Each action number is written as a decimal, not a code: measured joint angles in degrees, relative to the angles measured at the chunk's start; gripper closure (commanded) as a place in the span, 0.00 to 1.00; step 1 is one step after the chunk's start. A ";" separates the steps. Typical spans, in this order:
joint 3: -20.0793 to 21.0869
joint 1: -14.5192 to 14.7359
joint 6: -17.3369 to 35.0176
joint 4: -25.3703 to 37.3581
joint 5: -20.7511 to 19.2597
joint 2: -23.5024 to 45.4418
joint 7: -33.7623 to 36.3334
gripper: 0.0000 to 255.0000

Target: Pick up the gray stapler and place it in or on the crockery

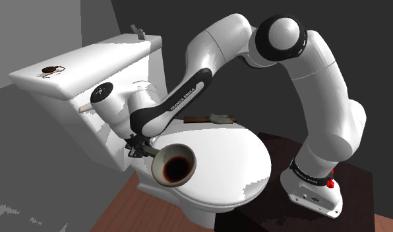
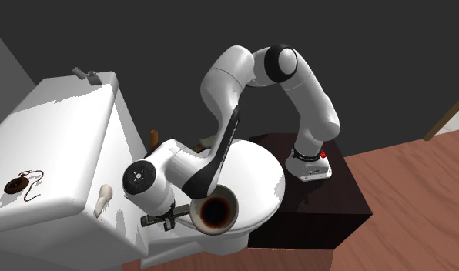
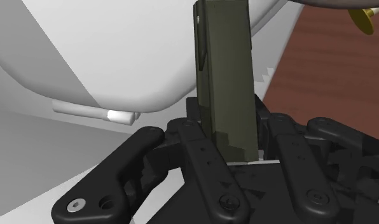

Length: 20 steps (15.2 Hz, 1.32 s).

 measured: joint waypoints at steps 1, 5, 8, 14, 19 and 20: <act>0.16 -0.03 -0.46 0.41 0.26 -0.19 -0.32 1.00; 1.33 -0.75 -2.17 0.86 1.69 -1.91 -1.36 1.00; 2.08 -0.91 -3.68 1.72 2.68 -2.92 -2.06 1.00; 3.37 -1.37 -6.73 3.75 4.50 -4.79 -3.76 1.00; 4.31 -1.56 -9.37 5.65 5.87 -6.21 -5.05 1.00; 4.40 -1.38 -10.16 6.31 6.12 -6.29 -5.36 1.00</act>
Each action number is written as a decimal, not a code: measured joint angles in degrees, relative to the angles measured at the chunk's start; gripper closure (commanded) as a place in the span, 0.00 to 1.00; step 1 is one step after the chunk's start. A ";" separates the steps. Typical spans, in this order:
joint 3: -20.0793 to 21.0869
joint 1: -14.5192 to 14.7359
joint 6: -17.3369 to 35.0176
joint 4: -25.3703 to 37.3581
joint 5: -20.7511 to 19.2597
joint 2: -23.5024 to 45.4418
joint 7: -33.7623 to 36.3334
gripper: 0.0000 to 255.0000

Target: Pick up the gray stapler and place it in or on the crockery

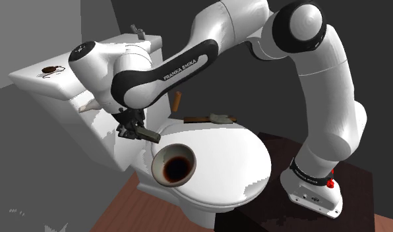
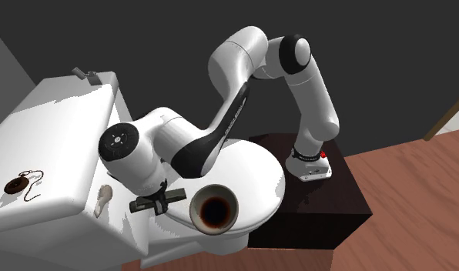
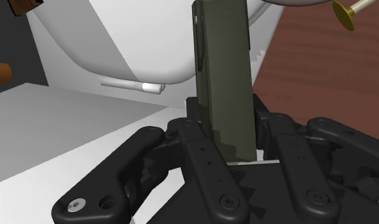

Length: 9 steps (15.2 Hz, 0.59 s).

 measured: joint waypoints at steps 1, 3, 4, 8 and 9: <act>0.17 0.05 -0.60 0.30 0.29 -0.23 -0.15 1.00; 0.41 0.32 -1.81 1.40 0.71 -0.47 -0.72 1.00; 0.63 0.30 -2.50 1.87 1.05 -0.77 -1.08 1.00; 1.07 0.72 -4.76 4.05 1.77 -1.50 -1.91 1.00; 1.23 0.36 -5.02 4.22 1.98 -1.97 -2.21 1.00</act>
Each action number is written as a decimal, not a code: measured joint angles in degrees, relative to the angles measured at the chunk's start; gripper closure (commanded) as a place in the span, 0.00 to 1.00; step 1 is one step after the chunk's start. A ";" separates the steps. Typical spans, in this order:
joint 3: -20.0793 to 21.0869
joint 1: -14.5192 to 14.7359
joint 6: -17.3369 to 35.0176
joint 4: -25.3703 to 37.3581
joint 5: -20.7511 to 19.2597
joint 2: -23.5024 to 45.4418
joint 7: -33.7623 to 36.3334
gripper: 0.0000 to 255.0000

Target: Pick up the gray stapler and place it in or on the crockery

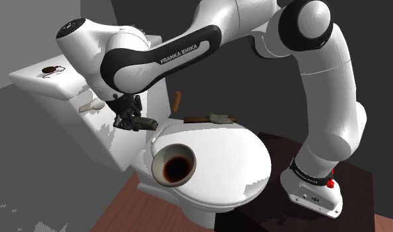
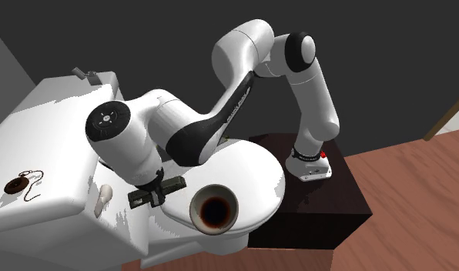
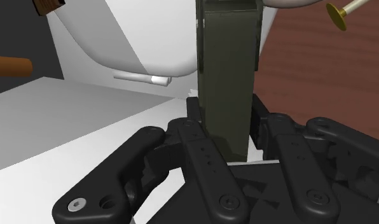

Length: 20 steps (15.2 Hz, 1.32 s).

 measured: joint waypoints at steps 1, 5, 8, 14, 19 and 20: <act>0.04 0.19 -0.61 0.72 0.10 -0.11 -0.18 1.00; 4.11 -6.04 3.01 -8.87 4.48 -7.27 0.78 1.00; 8.74 -12.75 7.03 -17.79 10.08 -15.16 0.20 1.00; 13.44 -22.36 14.69 -33.01 32.71 -40.30 -10.95 1.00; 12.83 -21.60 18.46 -37.21 34.44 -41.92 -11.06 1.00; 13.42 -21.95 19.23 -37.73 33.78 -41.22 -10.40 1.00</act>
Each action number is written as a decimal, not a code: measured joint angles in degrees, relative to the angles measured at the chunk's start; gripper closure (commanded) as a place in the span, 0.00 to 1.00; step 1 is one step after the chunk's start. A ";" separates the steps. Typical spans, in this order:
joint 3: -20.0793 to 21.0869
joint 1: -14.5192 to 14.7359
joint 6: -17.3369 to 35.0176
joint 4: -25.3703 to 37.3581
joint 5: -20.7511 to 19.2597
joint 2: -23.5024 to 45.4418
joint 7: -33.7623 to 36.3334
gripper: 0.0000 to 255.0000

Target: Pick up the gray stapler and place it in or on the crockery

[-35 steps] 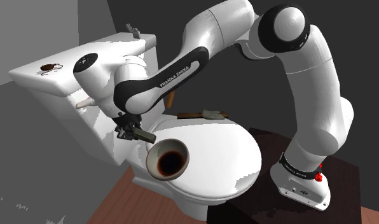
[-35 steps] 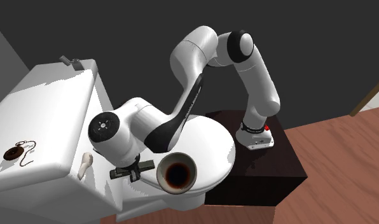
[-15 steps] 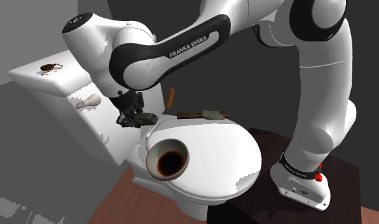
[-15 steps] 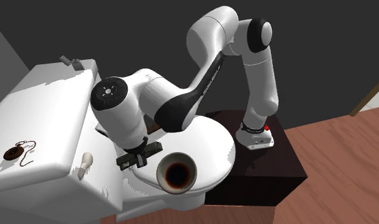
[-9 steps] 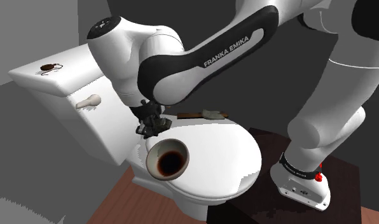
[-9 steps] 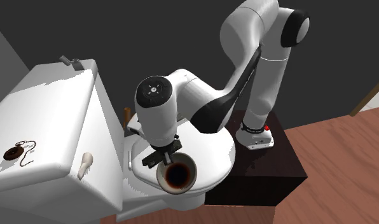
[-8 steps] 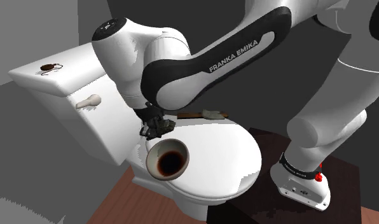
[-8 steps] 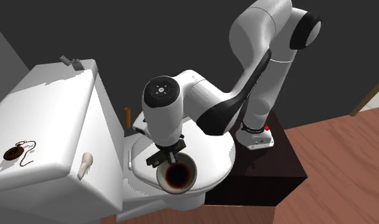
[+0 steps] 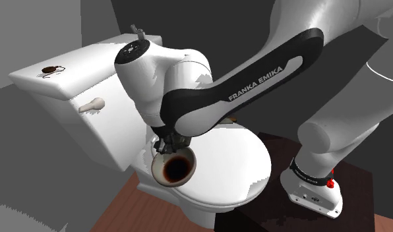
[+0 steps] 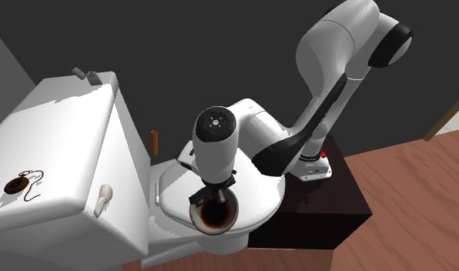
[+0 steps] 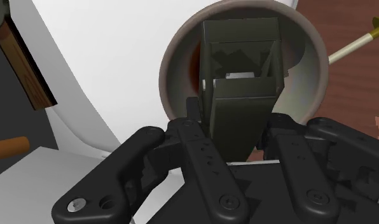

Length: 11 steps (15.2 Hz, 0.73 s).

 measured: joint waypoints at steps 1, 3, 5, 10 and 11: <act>0.53 -0.43 0.61 -0.32 -0.77 0.78 0.59 1.00; 1.21 -0.84 2.06 -1.53 -1.72 1.67 1.53 1.00; 2.98 -1.86 3.41 -2.24 -4.41 4.31 3.96 1.00; 3.52 -2.19 4.15 -2.72 -5.70 5.43 5.03 1.00; 3.52 -2.19 4.17 -2.74 -5.70 5.43 5.03 1.00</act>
